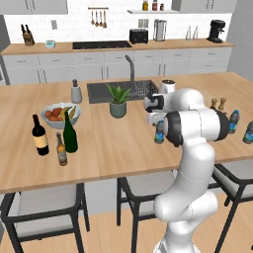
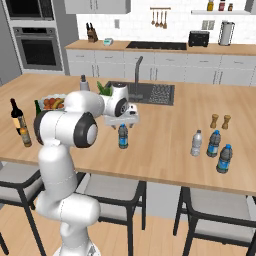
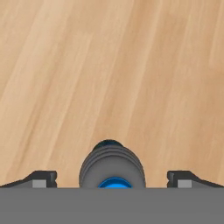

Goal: Move the plastic bottles in the middle to the plastics group, and the glass bottles in the middle to the glass group.

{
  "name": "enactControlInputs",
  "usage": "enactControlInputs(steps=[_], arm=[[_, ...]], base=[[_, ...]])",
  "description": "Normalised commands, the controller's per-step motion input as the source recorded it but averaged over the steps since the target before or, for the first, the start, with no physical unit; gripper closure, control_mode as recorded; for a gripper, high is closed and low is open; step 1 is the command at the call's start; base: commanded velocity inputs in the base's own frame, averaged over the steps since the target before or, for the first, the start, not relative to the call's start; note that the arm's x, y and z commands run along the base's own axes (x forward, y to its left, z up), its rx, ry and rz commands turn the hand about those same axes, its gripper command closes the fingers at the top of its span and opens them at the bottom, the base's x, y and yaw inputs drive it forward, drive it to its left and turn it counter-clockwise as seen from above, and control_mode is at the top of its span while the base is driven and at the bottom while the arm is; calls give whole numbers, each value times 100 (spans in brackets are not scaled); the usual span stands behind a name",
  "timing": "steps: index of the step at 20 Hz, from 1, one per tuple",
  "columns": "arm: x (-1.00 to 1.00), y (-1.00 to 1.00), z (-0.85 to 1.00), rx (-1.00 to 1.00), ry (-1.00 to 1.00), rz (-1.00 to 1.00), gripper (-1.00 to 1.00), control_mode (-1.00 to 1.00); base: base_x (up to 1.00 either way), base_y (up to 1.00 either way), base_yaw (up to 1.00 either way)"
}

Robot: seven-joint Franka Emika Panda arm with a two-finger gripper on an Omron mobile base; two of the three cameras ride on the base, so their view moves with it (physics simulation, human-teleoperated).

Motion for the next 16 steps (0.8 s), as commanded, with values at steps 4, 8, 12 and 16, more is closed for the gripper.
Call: enactControlInputs(steps=[4,8,12,16], arm=[[0,-4,0,0,0,-1,-100,-100],[0,0,0,0,0,0,100,-100],[-3,0,0,0,-3,0,100,-100],[-10,-21,8,0,-6,-5,100,-100]], base=[[0,0,0],[0,0,0],[0,0,0],[0,0,0]])
